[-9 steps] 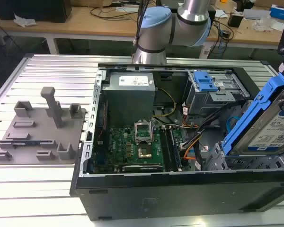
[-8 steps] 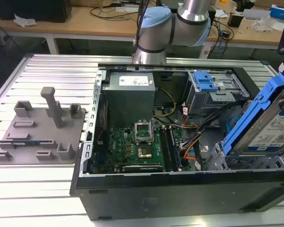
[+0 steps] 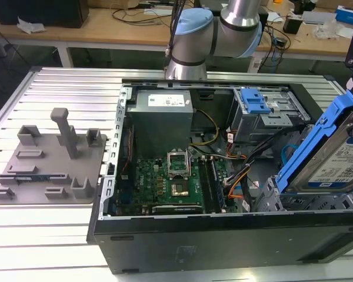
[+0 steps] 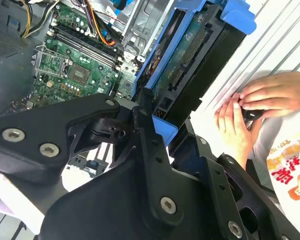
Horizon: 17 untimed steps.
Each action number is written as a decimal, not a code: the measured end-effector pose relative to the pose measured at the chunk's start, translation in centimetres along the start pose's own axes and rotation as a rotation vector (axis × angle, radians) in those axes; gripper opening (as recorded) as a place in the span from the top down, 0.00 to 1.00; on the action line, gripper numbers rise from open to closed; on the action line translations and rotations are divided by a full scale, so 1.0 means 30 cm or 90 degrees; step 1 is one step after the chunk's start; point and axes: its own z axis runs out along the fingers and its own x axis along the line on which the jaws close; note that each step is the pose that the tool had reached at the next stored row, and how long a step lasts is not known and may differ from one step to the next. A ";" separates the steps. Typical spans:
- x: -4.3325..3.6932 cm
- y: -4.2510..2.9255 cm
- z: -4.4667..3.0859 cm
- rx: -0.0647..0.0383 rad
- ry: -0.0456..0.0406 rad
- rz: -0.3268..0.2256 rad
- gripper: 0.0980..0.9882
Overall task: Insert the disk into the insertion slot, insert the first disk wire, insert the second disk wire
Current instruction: 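Insert the disk into the insertion slot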
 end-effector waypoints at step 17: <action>0.000 0.000 0.001 0.001 -0.0333 -0.016 0.70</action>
